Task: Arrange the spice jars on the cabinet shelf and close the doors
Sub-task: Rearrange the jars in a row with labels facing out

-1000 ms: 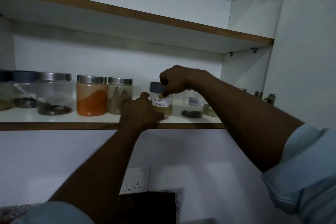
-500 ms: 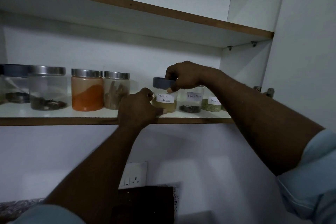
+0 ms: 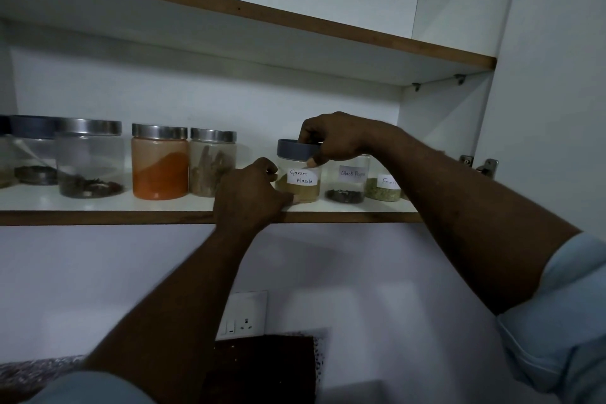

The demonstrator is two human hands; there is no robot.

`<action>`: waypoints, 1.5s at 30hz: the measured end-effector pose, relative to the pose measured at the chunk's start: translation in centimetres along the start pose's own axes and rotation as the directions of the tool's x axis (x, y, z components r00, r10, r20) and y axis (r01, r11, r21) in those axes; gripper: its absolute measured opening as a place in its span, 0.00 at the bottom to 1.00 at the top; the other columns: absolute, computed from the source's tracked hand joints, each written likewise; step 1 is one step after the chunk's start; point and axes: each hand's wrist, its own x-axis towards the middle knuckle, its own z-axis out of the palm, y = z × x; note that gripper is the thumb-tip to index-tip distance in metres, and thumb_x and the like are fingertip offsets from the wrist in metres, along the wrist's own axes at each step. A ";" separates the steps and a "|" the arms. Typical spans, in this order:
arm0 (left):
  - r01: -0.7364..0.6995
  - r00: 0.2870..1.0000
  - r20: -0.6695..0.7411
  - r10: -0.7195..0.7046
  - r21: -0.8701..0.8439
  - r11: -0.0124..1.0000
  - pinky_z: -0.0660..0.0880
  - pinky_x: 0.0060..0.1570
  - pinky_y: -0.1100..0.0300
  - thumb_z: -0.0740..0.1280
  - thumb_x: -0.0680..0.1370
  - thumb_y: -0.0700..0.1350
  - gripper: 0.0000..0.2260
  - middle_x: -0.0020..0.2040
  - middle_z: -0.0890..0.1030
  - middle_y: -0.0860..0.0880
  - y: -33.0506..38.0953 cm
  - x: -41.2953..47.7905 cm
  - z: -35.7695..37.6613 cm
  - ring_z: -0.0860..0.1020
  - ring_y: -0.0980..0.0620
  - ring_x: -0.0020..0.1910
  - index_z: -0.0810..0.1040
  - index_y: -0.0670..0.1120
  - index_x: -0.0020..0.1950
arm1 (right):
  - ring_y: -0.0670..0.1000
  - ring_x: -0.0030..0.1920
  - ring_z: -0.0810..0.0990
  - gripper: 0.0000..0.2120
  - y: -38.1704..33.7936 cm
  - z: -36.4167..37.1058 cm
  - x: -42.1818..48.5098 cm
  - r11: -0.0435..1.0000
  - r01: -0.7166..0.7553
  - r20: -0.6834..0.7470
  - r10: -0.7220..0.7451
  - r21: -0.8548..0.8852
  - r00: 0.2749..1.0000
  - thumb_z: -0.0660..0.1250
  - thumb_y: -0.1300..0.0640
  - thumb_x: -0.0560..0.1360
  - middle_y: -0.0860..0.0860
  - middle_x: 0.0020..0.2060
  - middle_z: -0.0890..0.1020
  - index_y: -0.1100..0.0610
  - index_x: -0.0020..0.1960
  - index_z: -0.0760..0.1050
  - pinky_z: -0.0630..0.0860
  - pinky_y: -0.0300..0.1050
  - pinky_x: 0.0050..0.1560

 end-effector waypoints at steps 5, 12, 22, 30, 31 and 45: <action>0.004 1.000 0.005 -0.004 -0.002 1.000 0.73 0.47 0.61 0.80 0.66 0.59 0.32 0.59 0.84 0.53 0.0 0.1 0.1 0.82 0.52 0.52 0.77 0.51 0.66 | 0.52 0.61 0.77 0.20 0.0 0.0 0.1 1.000 -0.001 -0.002 0.001 -0.004 1.000 0.76 0.54 0.74 0.50 0.62 0.79 0.52 0.63 0.75 0.75 0.52 0.64; 0.007 0.998 0.069 -0.006 -0.023 1.000 0.74 0.48 0.61 0.81 0.66 0.57 0.30 0.59 0.84 0.53 0.2 -0.1 -0.7 0.81 0.53 0.53 0.78 0.50 0.65 | 0.54 0.62 0.77 0.22 -0.2 0.1 -0.1 1.000 -0.014 0.040 0.014 -0.005 0.999 0.75 0.56 0.75 0.51 0.62 0.78 0.54 0.66 0.73 0.74 0.49 0.60; 0.054 0.992 0.114 -0.055 0.017 0.998 0.72 0.35 0.60 0.75 0.71 0.53 0.10 0.34 0.80 0.53 -7.1 -0.2 -8.6 0.79 0.54 0.36 0.80 0.50 0.36 | 0.52 0.72 0.73 0.34 -4.5 -2.1 0.7 0.995 0.096 -0.116 -0.092 0.029 0.989 0.74 0.43 0.75 0.49 0.74 0.73 0.47 0.77 0.64 0.70 0.53 0.72; 0.026 0.999 -0.039 -0.022 0.090 0.996 0.67 0.31 0.61 0.79 0.67 0.56 0.17 0.38 0.78 0.51 -7.6 -0.1 -7.9 0.78 0.51 0.37 0.73 0.50 0.40 | 0.57 0.71 0.72 0.35 -12.3 2.3 7.3 0.976 0.199 -0.019 -0.202 -0.085 0.979 0.69 0.58 0.78 0.56 0.76 0.70 0.51 0.81 0.58 0.71 0.50 0.68; 0.042 0.998 -0.055 -0.037 0.090 0.995 0.69 0.34 0.59 0.79 0.68 0.57 0.20 0.42 0.79 0.49 -7.6 0.0 -7.9 0.79 0.48 0.41 0.74 0.48 0.46 | 0.57 0.68 0.74 0.34 -12.7 2.5 7.7 0.976 0.192 0.004 -0.193 -0.103 0.981 0.68 0.57 0.78 0.57 0.73 0.73 0.51 0.81 0.59 0.72 0.49 0.64; 0.019 0.990 0.131 -0.059 0.291 0.956 0.77 0.50 0.51 0.57 0.66 0.81 0.45 0.60 0.81 0.46 -6.7 0.8 -5.6 0.80 0.45 0.54 0.72 0.47 0.67 | 0.52 0.62 0.76 0.28 -10.8 0.1 5.5 0.981 0.096 -0.060 -0.107 -0.166 0.992 0.72 0.37 0.74 0.51 0.64 0.77 0.52 0.68 0.77 0.72 0.46 0.56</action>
